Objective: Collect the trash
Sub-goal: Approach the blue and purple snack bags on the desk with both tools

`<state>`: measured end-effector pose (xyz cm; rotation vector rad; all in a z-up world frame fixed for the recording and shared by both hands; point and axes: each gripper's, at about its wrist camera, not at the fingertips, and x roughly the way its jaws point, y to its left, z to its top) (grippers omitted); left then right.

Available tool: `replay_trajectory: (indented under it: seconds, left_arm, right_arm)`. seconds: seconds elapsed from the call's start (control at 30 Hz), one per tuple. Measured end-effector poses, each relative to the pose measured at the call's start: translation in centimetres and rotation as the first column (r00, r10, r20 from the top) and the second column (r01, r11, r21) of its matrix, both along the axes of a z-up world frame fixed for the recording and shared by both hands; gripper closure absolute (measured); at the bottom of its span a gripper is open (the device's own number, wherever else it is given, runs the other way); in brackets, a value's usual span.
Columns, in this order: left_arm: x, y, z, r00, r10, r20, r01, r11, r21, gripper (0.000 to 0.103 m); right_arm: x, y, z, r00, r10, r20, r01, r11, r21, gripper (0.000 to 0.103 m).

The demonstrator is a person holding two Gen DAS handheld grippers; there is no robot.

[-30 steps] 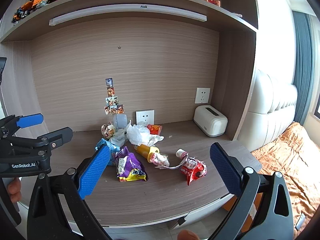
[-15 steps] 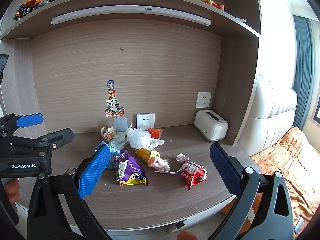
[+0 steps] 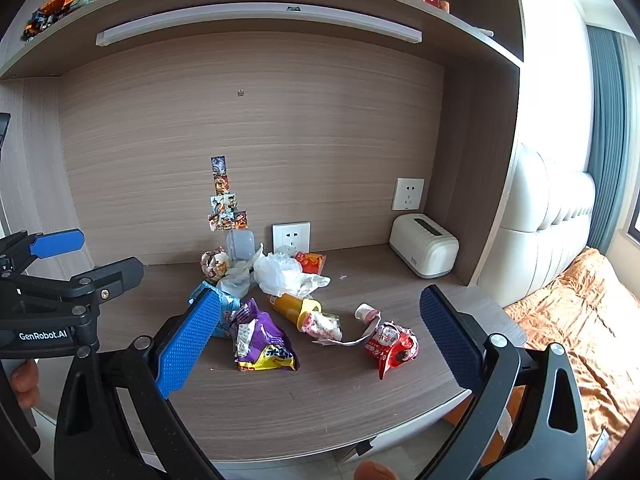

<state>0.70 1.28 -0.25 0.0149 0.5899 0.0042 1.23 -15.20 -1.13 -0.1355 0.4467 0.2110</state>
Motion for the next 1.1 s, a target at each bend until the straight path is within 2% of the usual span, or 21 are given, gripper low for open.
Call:
replay_trajectory:
  seconds: [0.57, 1.1]
  left_arm:
    - [1.1, 0.4, -0.2, 1.000, 0.005, 0.004, -0.005, 1.000, 0.018, 0.005]
    - [3.0, 2.8, -1.5, 1.000, 0.009, -0.029, -0.009, 1.000, -0.027, 0.005]
  right_arm:
    - [1.1, 0.8, -0.2, 1.000, 0.022, -0.007, -0.023, 1.000, -0.006, 0.003]
    - [2.9, 2.7, -1.2, 0.999, 0.019, -0.042, -0.020, 1.000, -0.021, 0.003]
